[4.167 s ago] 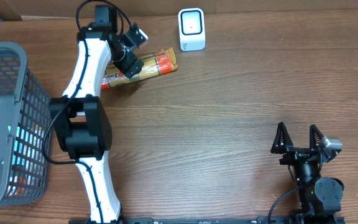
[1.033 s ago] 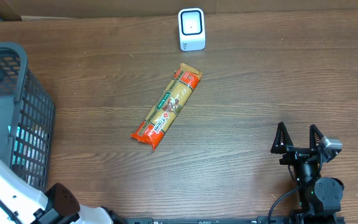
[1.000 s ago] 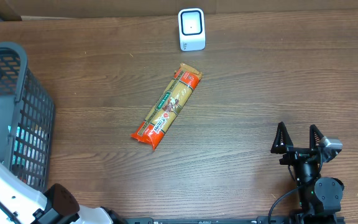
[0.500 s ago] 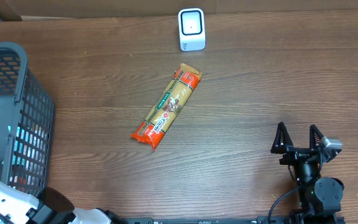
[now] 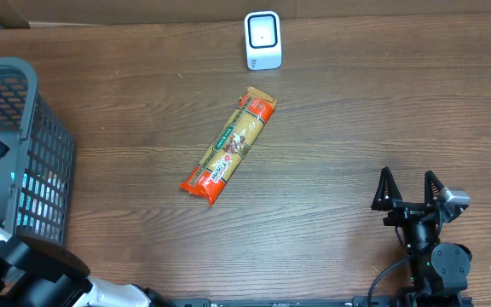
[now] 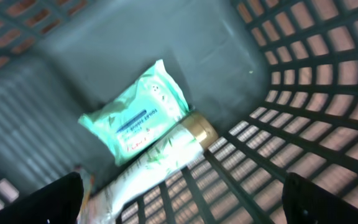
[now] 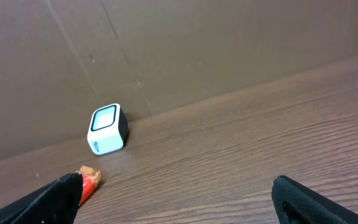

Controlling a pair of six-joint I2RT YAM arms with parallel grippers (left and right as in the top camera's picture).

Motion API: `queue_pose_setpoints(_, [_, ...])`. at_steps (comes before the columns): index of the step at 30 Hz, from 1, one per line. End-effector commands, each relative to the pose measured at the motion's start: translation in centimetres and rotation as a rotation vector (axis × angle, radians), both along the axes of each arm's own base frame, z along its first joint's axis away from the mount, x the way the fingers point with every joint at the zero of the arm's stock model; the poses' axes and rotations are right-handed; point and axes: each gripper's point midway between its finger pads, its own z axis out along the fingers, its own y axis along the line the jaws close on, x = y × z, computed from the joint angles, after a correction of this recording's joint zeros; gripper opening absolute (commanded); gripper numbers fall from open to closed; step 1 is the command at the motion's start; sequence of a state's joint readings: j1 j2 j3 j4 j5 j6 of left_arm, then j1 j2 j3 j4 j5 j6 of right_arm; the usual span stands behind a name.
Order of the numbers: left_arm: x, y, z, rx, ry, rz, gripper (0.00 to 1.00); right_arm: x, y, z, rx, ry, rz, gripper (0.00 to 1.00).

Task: Scan the item barcode
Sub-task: 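Reach the left gripper into the basket and grasp the green wipes pack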

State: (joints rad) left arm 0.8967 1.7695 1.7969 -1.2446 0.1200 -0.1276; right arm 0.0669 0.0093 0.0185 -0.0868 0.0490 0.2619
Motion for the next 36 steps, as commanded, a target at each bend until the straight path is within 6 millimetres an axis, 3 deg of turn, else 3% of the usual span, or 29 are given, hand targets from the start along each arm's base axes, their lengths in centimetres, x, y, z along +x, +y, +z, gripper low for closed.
queue_pose_setpoints(1, [0.3,-0.4,-2.3,0.01,0.022,-0.109,0.95,0.0,0.1,-0.3,-0.004,0.0,0.005,1.0])
queue_pose_setpoints(12, [1.0,0.8,-8.8,0.109,0.038,-0.261,0.95,0.0,0.1,-0.3,-0.004,0.0,0.005,1.0])
queue_pose_setpoints(21, [1.1,2.8,-10.8,0.249,0.071,-0.319,0.95,0.0,0.1,-0.3,-0.004,0.0,0.005,1.0])
queue_pose_setpoints(32, [1.3,3.3,-12.8,0.34,0.092,-0.438,0.92,0.0,0.1,-0.3,-0.004,0.0,0.005,1.0])
queue_pose_setpoints(36, [1.1,3.1,-14.7,0.3,0.113,-0.448,0.92,0.0,0.1,-0.3,-0.003,0.0,0.005,1.0])
